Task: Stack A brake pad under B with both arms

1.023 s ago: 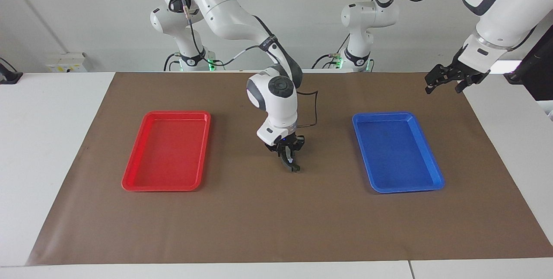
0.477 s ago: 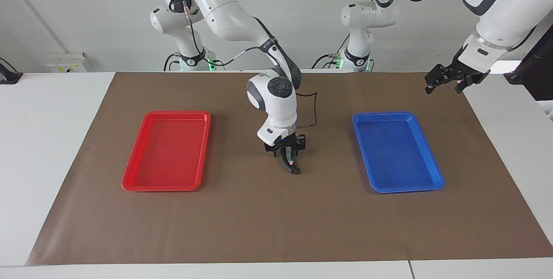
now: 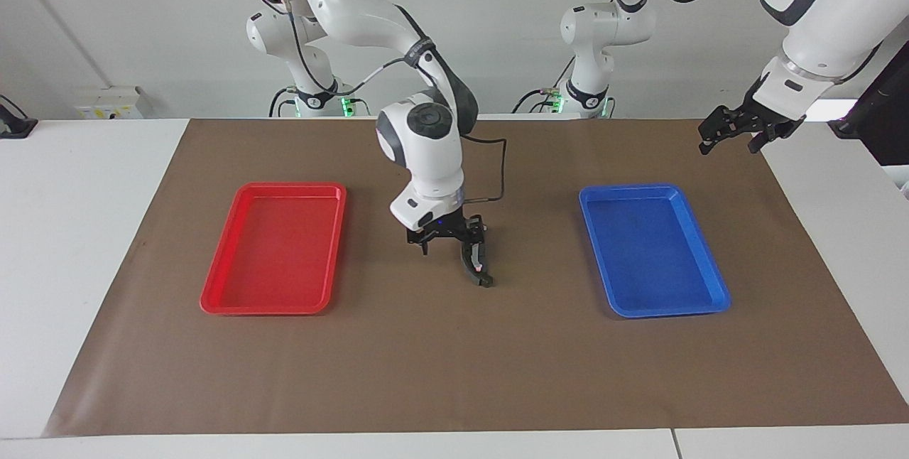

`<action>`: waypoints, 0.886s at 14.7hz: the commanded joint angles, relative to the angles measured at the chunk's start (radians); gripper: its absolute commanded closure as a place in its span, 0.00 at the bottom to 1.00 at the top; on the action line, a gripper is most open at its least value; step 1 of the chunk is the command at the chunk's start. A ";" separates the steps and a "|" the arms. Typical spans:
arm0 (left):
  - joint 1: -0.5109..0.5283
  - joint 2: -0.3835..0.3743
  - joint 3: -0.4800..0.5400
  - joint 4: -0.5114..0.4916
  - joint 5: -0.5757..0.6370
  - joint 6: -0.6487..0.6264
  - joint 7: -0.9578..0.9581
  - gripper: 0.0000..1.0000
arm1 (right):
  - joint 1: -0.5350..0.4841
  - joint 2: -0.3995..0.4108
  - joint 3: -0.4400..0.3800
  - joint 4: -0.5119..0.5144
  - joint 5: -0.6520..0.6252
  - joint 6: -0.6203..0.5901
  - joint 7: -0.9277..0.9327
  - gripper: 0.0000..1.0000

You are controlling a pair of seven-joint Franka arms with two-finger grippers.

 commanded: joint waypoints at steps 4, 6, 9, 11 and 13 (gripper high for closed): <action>0.005 -0.023 -0.003 -0.021 0.016 0.000 -0.010 0.00 | -0.209 -0.161 0.014 -0.029 -0.042 -0.173 -0.199 0.00; 0.005 -0.023 -0.003 -0.021 0.015 0.000 -0.010 0.00 | -0.279 -0.204 0.015 -0.026 -0.042 -0.232 -0.239 0.00; 0.005 -0.023 -0.003 -0.021 0.016 0.000 -0.010 0.00 | -0.336 -0.263 0.015 -0.029 -0.042 -0.337 -0.345 0.00; 0.005 -0.023 -0.003 -0.021 0.015 0.000 -0.010 0.00 | -0.378 -0.306 0.015 -0.035 -0.042 -0.411 -0.351 0.00; 0.005 -0.023 -0.003 -0.021 0.015 0.000 -0.010 0.00 | -0.408 -0.352 0.015 -0.035 -0.042 -0.469 -0.385 0.00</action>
